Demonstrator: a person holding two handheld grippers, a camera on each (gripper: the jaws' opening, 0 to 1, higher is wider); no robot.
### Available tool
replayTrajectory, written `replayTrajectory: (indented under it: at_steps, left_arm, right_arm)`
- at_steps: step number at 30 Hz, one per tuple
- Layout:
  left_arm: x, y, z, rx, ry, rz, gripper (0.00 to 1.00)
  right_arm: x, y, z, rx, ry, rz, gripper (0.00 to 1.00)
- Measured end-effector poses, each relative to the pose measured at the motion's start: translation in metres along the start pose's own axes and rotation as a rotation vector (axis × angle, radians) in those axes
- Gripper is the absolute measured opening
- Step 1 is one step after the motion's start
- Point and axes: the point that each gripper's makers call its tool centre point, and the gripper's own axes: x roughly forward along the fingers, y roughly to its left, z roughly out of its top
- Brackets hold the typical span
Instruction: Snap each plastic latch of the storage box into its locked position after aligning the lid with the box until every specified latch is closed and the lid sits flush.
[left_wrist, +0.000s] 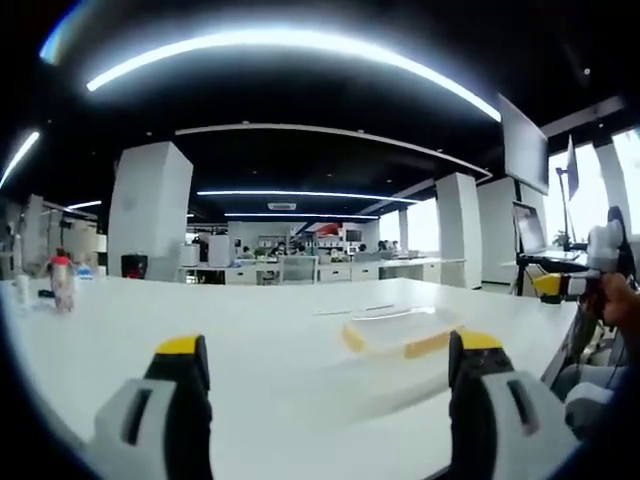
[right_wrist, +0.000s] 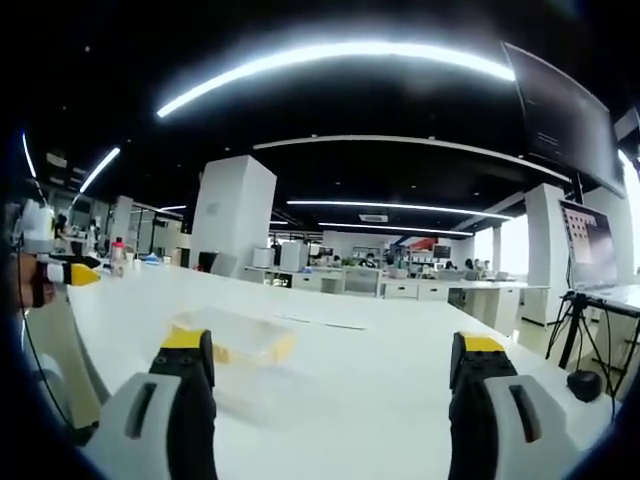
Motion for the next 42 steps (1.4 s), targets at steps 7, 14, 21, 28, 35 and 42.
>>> replayTrajectory:
  at_steps: [7, 14, 21, 28, 35, 42]
  left_arm:
    - [0.002, -0.001, -0.002, -0.014, 0.004, -0.009, 1.0]
    - [0.003, -0.001, -0.006, -0.011, 0.02, -0.008, 1.0]
    - [0.003, -0.003, -0.005, -0.011, 0.016, -0.013, 1.0]
    - [0.004, -0.005, -0.007, -0.01, 0.022, -0.018, 1.0]
    - [0.005, -0.009, -0.008, -0.012, 0.025, -0.034, 1.0]
    - [0.004, -0.008, -0.007, -0.005, 0.024, -0.029, 1.0]
  right_arm:
    - [0.002, 0.004, -0.002, -0.001, 0.008, 0.01, 0.98]
    - [0.002, 0.005, -0.006, -0.004, 0.019, 0.014, 0.97]
    - [0.002, 0.006, -0.007, -0.007, 0.027, 0.014, 0.97]
    - [0.001, 0.006, -0.008, -0.003, 0.028, 0.014, 0.97]
    - [0.001, 0.01, -0.011, -0.006, 0.042, 0.021, 0.99]
    - [0.001, 0.011, -0.011, -0.005, 0.042, 0.024, 1.0]
